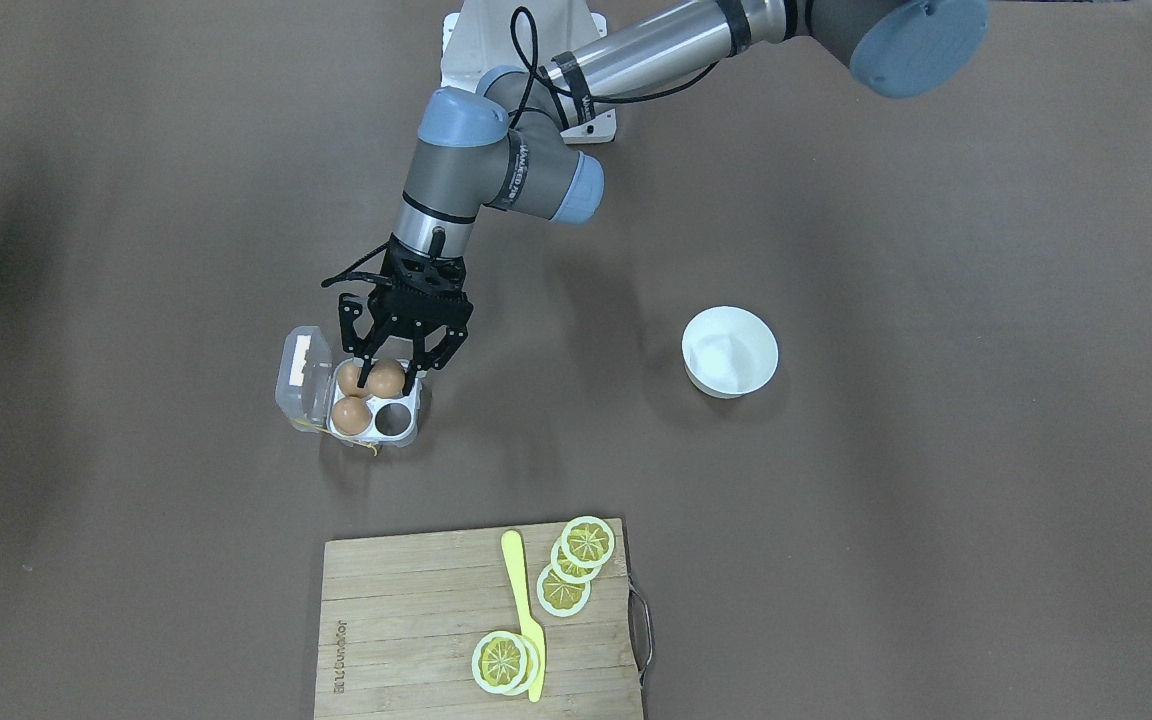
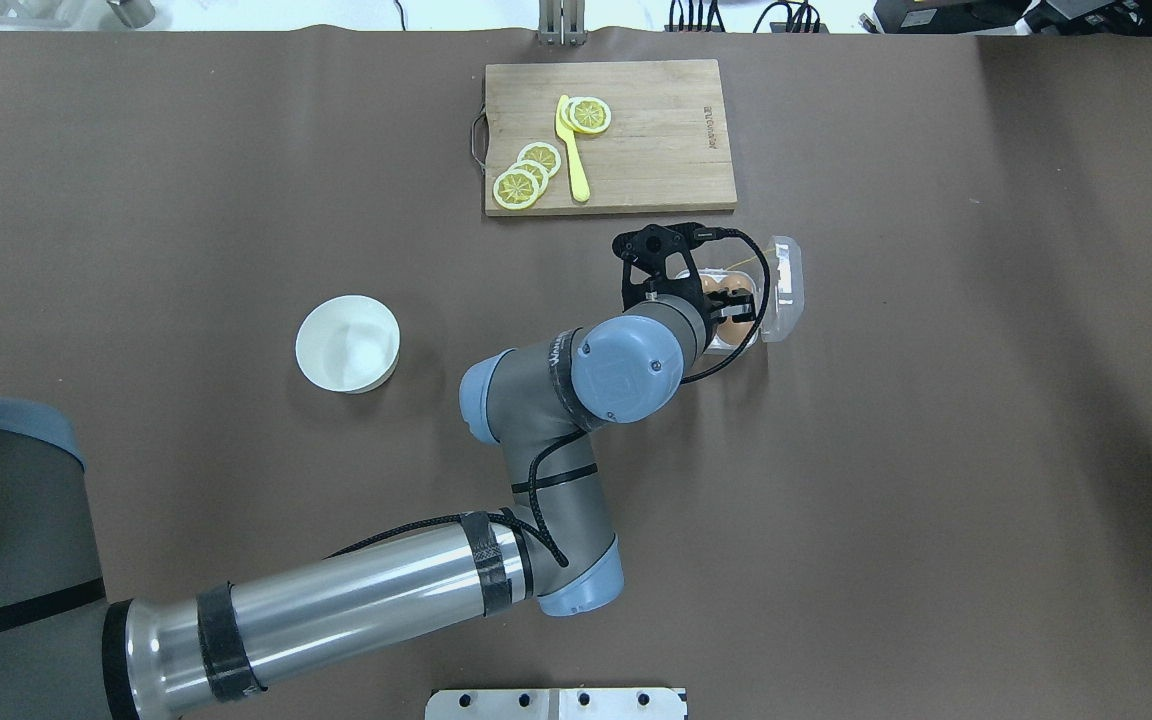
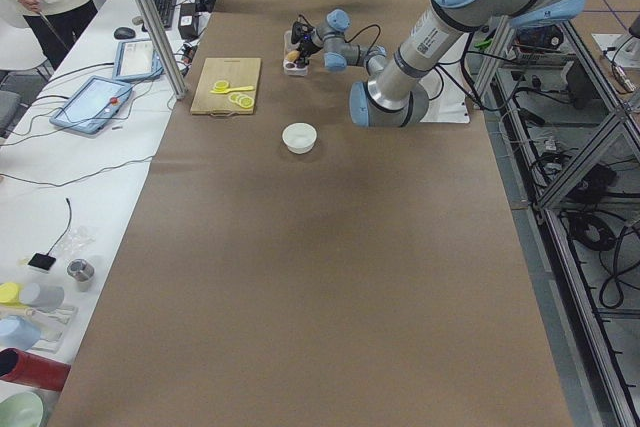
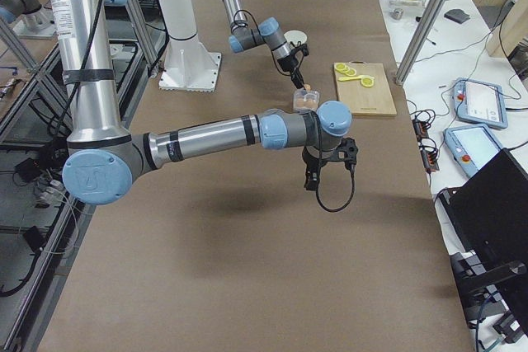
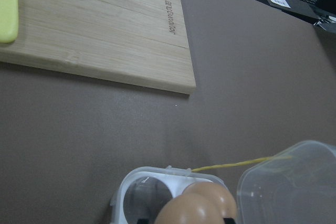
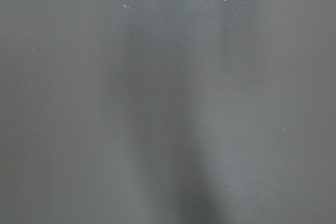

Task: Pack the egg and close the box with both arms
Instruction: 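Lower the egg into the empty slot and open the left gripper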

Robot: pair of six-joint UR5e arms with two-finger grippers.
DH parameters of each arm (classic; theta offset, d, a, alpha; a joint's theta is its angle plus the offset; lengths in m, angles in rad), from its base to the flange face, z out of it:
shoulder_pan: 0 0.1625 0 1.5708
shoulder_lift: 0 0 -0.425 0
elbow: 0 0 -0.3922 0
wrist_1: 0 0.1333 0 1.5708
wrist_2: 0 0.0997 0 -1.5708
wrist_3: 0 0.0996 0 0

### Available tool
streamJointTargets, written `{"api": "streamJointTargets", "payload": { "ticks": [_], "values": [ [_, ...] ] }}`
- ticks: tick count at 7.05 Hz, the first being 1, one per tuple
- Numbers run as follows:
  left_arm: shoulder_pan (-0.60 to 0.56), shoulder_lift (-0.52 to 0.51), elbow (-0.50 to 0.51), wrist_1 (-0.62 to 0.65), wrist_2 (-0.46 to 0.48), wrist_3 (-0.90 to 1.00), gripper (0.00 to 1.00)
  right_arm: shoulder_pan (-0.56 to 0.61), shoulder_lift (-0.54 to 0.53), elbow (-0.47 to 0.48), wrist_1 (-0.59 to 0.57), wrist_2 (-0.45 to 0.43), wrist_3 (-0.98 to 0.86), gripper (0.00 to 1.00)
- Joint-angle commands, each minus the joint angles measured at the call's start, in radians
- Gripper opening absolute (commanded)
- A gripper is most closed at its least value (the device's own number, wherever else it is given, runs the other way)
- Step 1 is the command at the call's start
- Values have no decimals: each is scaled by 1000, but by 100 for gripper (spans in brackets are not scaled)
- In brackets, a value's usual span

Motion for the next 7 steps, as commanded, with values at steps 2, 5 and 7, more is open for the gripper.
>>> {"api": "streamJointTargets", "payload": {
  "ticks": [2, 5, 7],
  "values": [
    [-3, 4, -20, 1, -1, 51, 98, 0, 1, 2, 0, 3, 0, 100],
    [-4, 19, -52, 1, -1, 50, 98, 0, 1, 2, 0, 21, 0, 100],
    [-30, 19, -84, 4, -10, 50, 98, 0, 21, 2, 0, 24, 16, 100]
  ]
}}
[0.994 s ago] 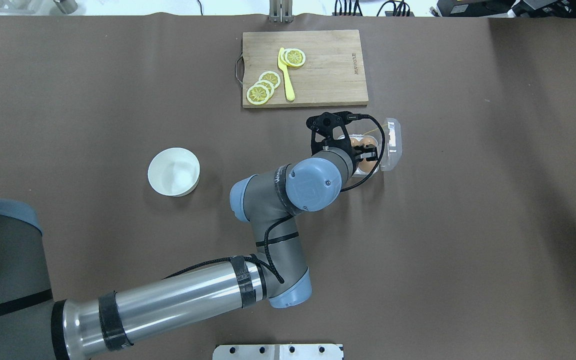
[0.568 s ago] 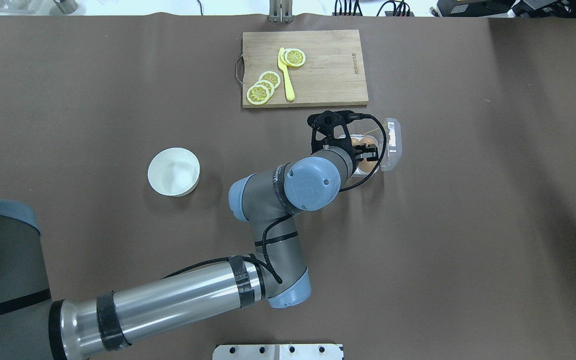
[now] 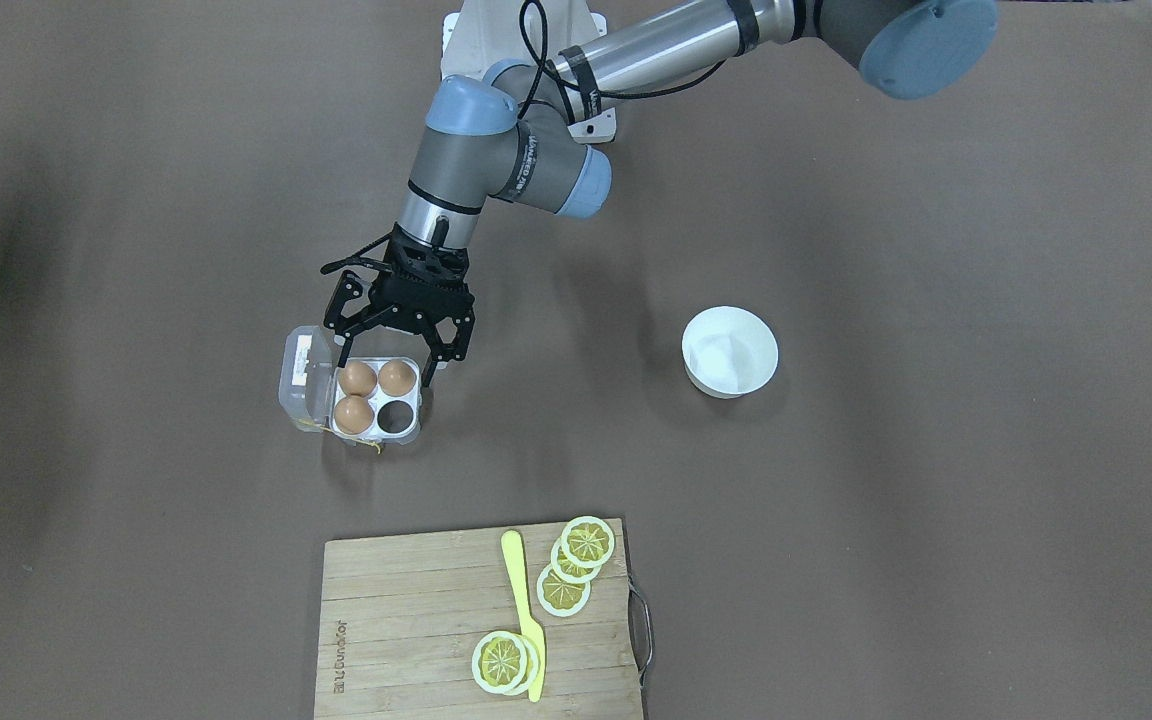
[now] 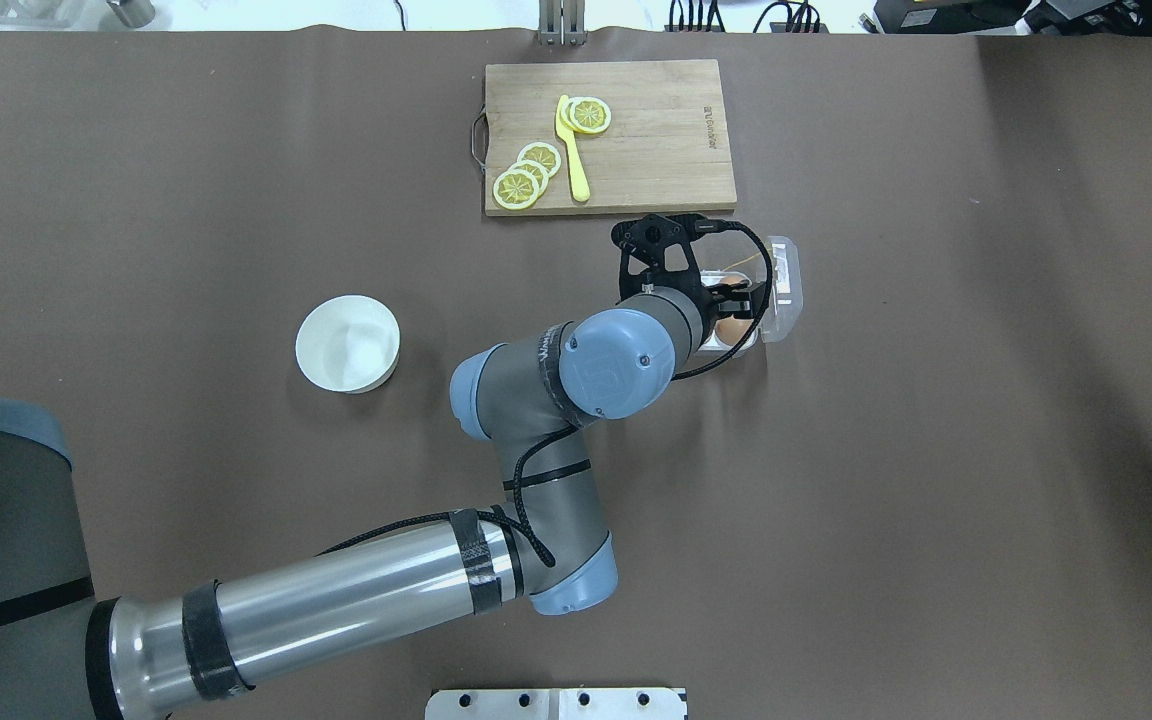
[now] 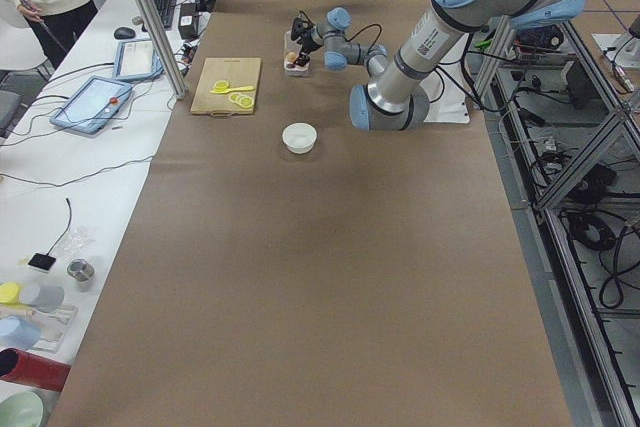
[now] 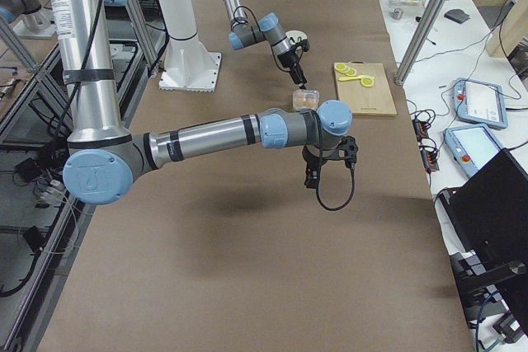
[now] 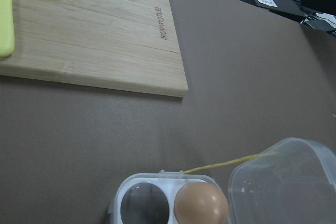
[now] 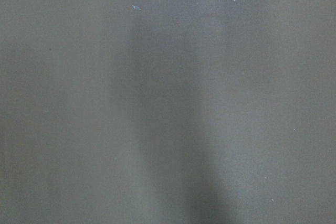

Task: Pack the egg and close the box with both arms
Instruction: 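Lower the egg into the empty slot and open the left gripper, then withdraw the left gripper from the box while the right gripper approaches the lid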

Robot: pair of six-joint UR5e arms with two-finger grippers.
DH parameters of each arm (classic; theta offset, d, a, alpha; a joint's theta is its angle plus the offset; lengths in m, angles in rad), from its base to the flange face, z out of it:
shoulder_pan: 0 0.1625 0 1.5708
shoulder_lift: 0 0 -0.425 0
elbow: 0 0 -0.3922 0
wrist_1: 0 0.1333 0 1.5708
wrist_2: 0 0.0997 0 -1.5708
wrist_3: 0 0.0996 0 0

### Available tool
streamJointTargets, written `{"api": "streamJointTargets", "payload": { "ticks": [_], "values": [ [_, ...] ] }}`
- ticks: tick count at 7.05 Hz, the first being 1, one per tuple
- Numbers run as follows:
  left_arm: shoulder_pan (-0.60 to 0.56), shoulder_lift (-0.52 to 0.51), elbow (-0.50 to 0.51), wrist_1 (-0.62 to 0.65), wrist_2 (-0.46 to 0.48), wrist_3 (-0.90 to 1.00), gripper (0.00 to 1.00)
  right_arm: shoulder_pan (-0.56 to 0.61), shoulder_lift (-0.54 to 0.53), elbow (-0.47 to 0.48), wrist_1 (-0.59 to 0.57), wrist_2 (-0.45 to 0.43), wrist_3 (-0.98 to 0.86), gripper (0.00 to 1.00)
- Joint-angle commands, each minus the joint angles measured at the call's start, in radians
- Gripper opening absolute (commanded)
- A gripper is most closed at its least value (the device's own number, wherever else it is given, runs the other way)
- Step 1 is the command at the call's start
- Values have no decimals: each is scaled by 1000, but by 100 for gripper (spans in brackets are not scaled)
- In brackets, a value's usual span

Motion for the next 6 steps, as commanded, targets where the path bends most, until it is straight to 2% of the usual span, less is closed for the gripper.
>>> {"api": "streamJointTargets", "payload": {
  "ticks": [1, 2, 3, 5, 6],
  "values": [
    [-34, 29, -50, 15, -11, 3, 98, -1, 39, 0, 1, 28, 52, 100],
    [-67, 125, -152, 53, -75, 43, 98, -35, 56, 17, 1, 29, 105, 100],
    [-124, 236, -308, 165, -186, 70, 98, -73, 84, 38, 2, 24, 176, 100],
    [-255, 362, -651, 546, -381, 107, 98, -141, 131, 93, 2, 10, 297, 100],
    [-320, 399, -765, 653, -455, 182, 98, -188, 141, 113, 16, -29, 361, 100]
  ]
}}
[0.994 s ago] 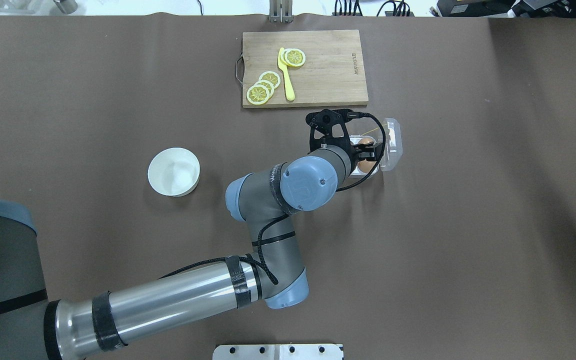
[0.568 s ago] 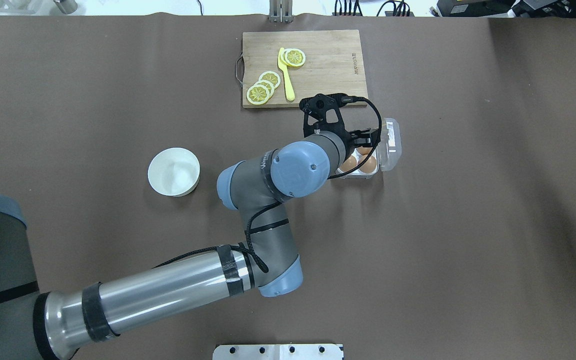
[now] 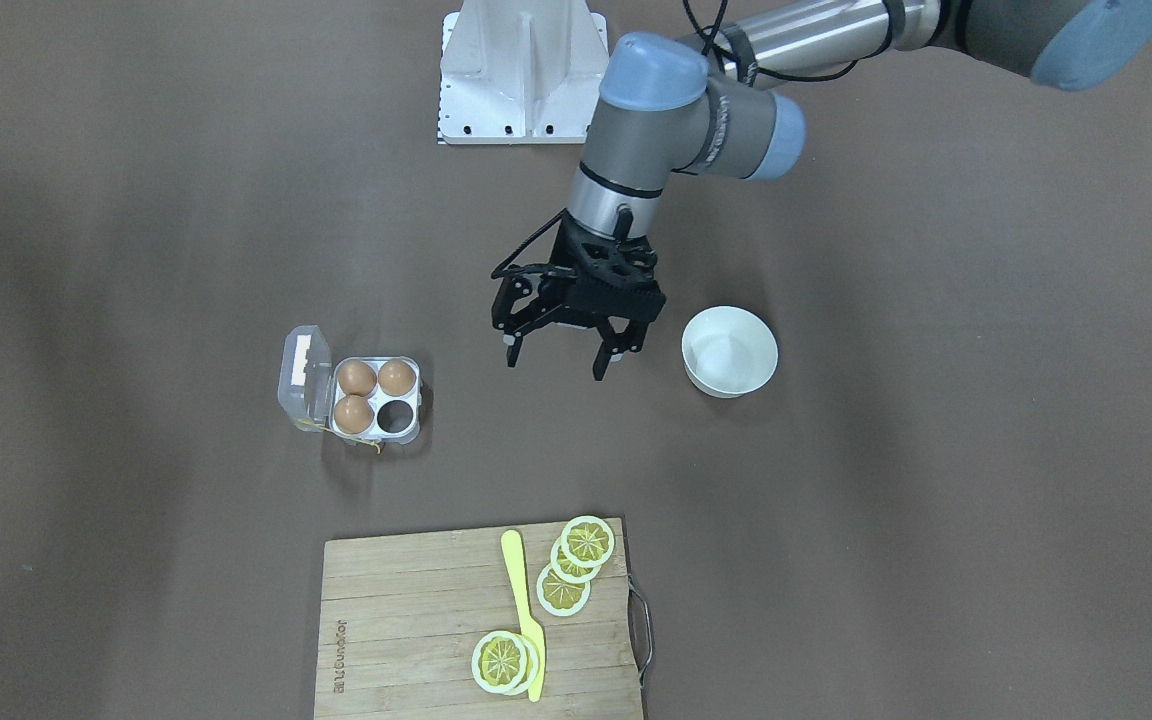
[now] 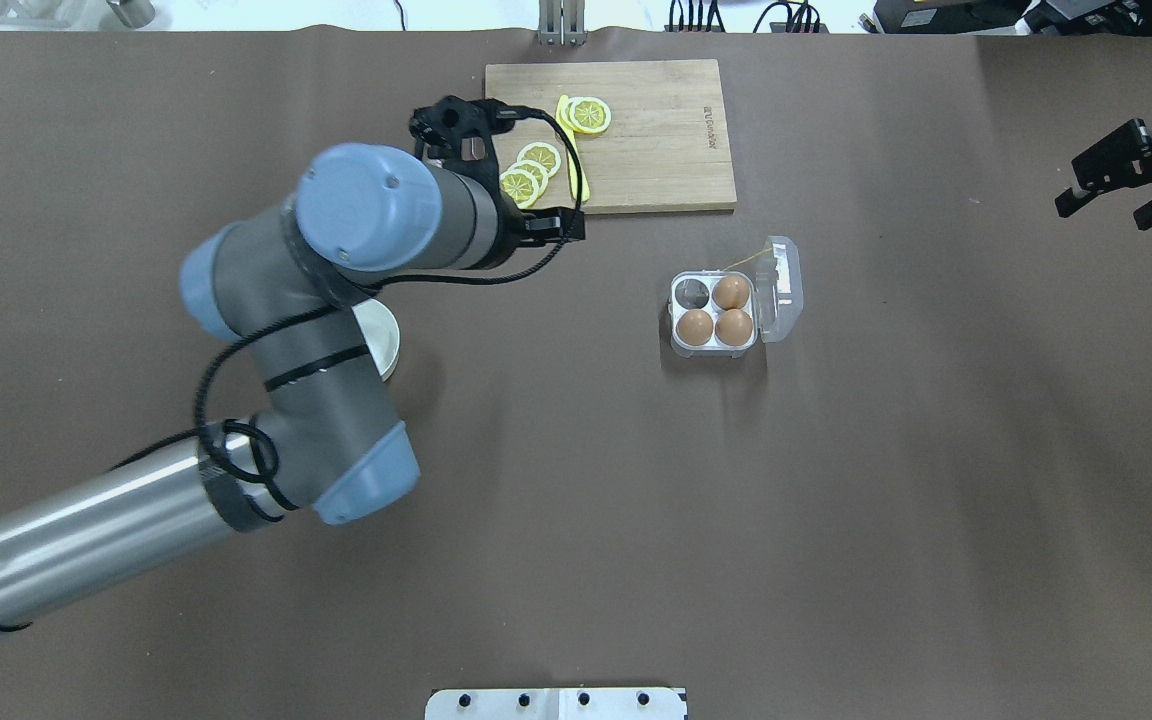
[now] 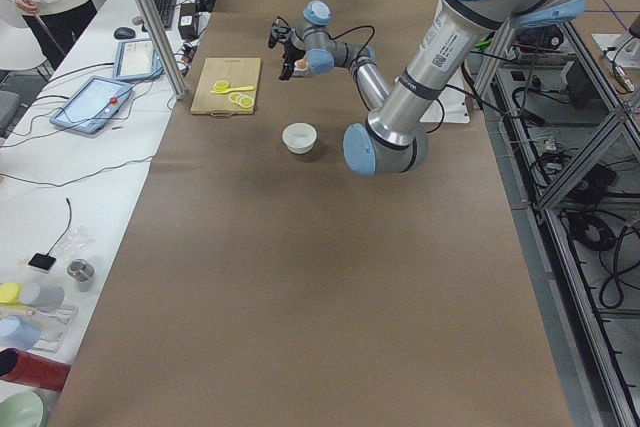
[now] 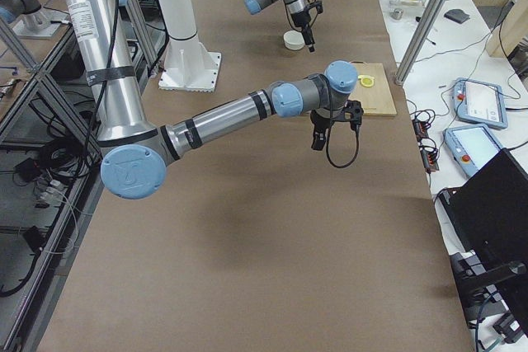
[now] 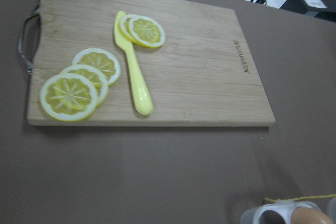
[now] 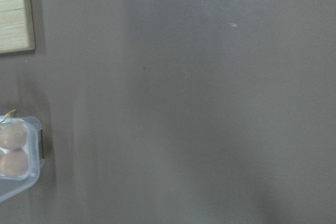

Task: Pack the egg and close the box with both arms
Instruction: 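Withdraw the left gripper from the box while the right gripper approaches the lid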

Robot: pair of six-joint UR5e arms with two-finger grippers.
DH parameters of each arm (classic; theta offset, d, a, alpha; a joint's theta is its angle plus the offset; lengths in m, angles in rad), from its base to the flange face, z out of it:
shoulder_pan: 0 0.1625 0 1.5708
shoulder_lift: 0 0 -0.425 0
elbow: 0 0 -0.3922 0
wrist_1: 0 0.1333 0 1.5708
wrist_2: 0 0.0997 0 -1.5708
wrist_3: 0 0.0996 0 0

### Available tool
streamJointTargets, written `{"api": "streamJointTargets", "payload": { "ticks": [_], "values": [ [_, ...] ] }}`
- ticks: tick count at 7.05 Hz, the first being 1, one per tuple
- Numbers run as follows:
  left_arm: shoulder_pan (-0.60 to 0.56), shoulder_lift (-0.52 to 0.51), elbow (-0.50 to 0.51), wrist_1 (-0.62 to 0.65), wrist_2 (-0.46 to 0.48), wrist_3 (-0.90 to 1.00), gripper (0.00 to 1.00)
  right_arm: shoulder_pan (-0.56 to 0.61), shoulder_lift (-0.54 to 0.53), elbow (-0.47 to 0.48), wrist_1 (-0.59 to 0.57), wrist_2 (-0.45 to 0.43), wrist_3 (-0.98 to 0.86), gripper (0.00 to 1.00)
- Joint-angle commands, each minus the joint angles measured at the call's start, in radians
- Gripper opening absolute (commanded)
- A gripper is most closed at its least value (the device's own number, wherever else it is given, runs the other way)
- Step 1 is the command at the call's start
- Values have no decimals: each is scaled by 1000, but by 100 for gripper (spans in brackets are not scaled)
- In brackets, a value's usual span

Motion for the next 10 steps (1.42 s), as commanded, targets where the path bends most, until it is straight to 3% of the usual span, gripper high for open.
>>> {"api": "streamJointTargets", "payload": {
  "ticks": [1, 3, 4, 5, 7, 10],
  "values": [
    [-121, 135, -232, 176, -158, 78, 98, -104, 10, 29, 139, -89, 224, 97],
    [-169, 157, -238, 176, -209, 80, 98, -292, -42, 12, 481, -268, 559, 53],
    [-169, 177, -230, 170, -209, 80, 98, -325, -44, -9, 568, -289, 603, 19],
    [-179, 185, -233, 170, -211, 112, 98, -345, -36, -69, 661, -292, 605, 1],
    [-185, 187, -230, 170, -209, 114, 98, -350, -7, -175, 814, -281, 608, 0],
    [-192, 187, -219, 167, -209, 115, 98, -371, 40, -178, 817, -244, 698, 0]
  ]
}}
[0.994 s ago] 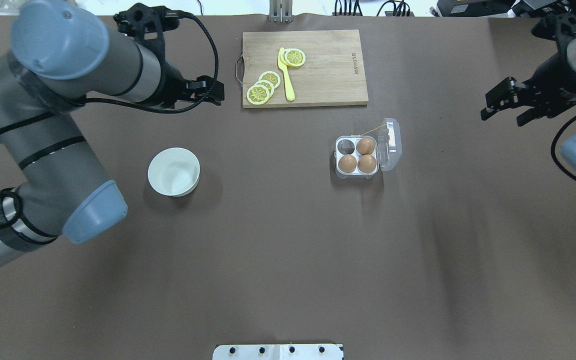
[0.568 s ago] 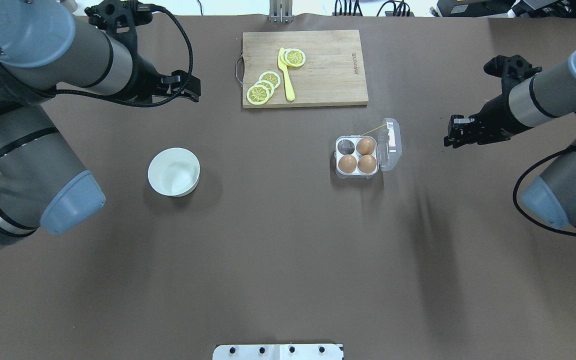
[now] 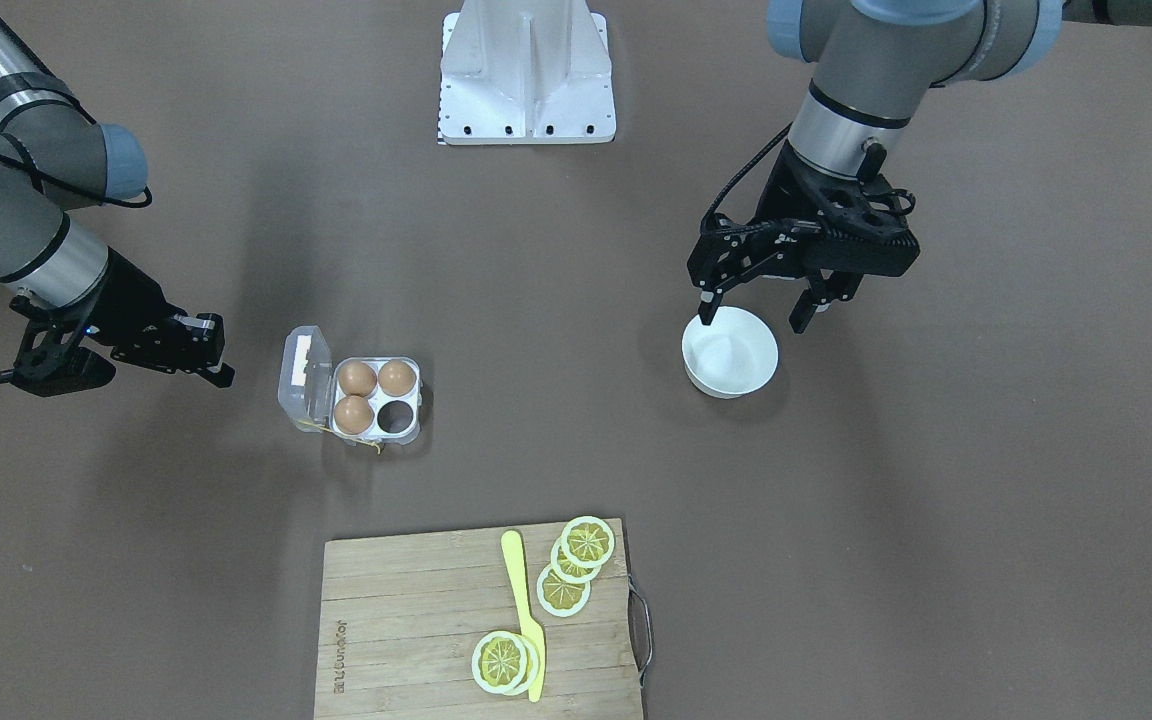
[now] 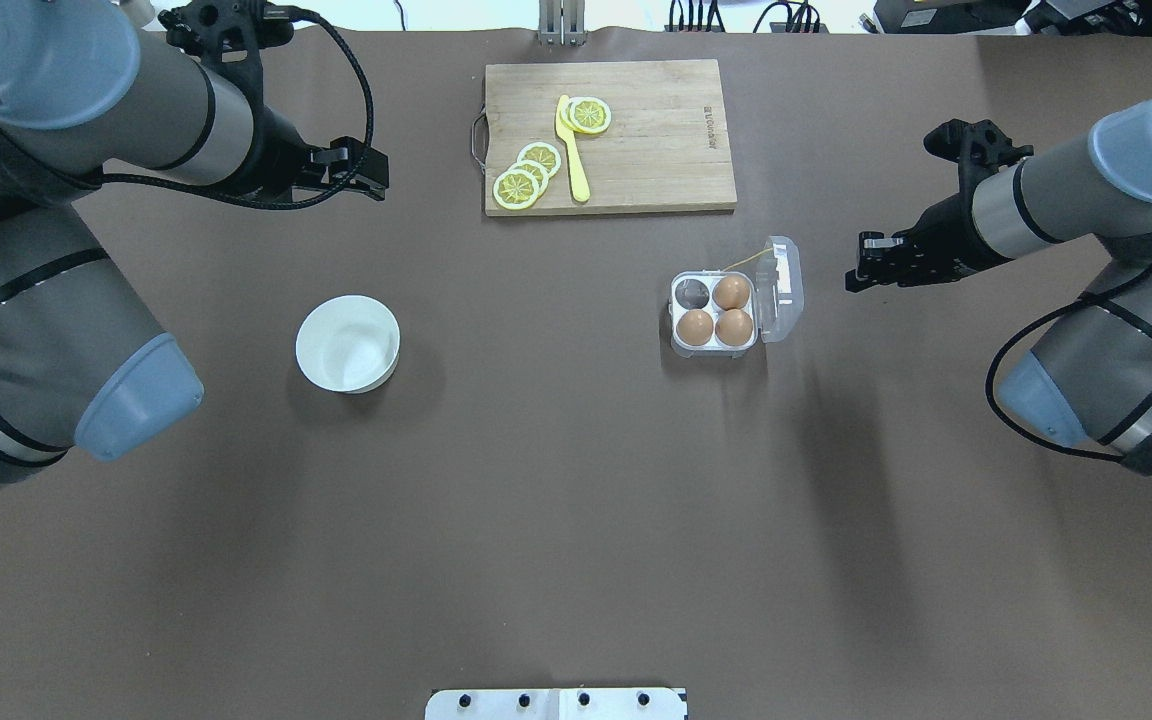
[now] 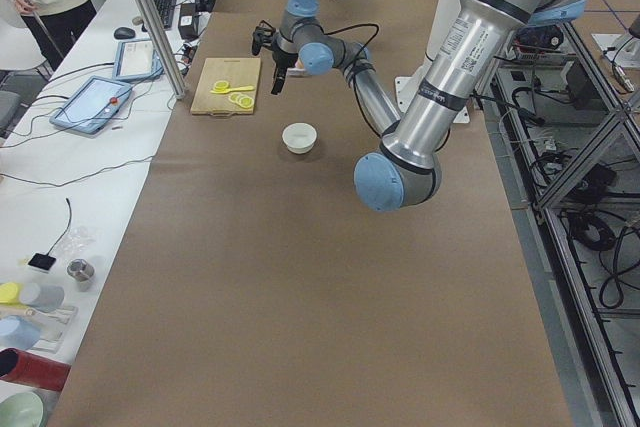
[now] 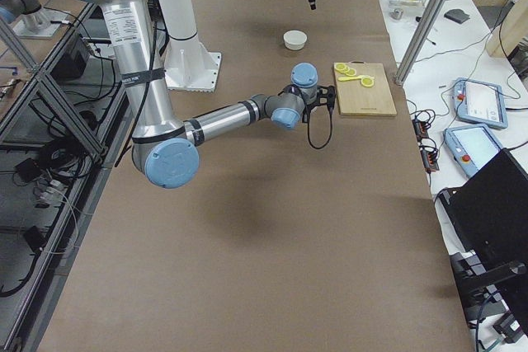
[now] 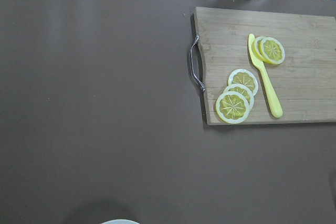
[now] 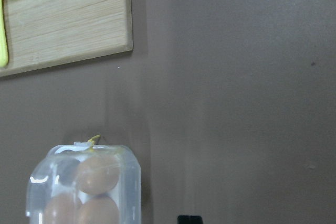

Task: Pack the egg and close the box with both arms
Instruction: 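Withdraw the left gripper from the box while the right gripper approaches the lid, then push the open clear lid down over the eggs with the right gripper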

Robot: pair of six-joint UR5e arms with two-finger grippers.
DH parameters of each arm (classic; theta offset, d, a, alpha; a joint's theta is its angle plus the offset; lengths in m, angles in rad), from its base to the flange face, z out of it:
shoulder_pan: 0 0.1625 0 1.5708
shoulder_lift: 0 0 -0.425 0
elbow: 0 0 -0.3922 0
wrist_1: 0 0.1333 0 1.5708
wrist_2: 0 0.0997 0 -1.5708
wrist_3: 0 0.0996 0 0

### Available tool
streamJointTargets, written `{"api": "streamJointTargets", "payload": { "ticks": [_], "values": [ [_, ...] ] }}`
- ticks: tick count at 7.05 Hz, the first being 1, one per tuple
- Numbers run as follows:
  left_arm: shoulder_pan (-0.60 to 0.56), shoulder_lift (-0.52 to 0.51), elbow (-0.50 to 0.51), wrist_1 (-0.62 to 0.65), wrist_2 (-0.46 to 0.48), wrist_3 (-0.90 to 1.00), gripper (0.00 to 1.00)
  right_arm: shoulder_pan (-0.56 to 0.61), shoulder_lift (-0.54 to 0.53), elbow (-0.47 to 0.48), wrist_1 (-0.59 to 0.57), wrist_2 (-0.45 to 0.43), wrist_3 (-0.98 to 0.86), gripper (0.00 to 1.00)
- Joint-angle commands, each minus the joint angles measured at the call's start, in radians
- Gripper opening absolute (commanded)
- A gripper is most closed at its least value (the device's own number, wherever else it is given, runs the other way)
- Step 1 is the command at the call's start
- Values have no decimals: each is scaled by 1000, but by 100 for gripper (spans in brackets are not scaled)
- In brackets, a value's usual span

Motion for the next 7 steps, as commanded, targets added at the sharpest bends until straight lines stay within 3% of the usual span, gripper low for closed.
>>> {"api": "streamJointTargets", "payload": {
  "ticks": [1, 7],
  "values": [
    [-7, 0, 6, -1, 0, 0, 98, -28, 24, -2, 3, 12, 21, 0],
    [-7, 0, 15, -11, 0, -2, 98, -64, 122, -30, -2, 7, 76, 0]
  ]
}}
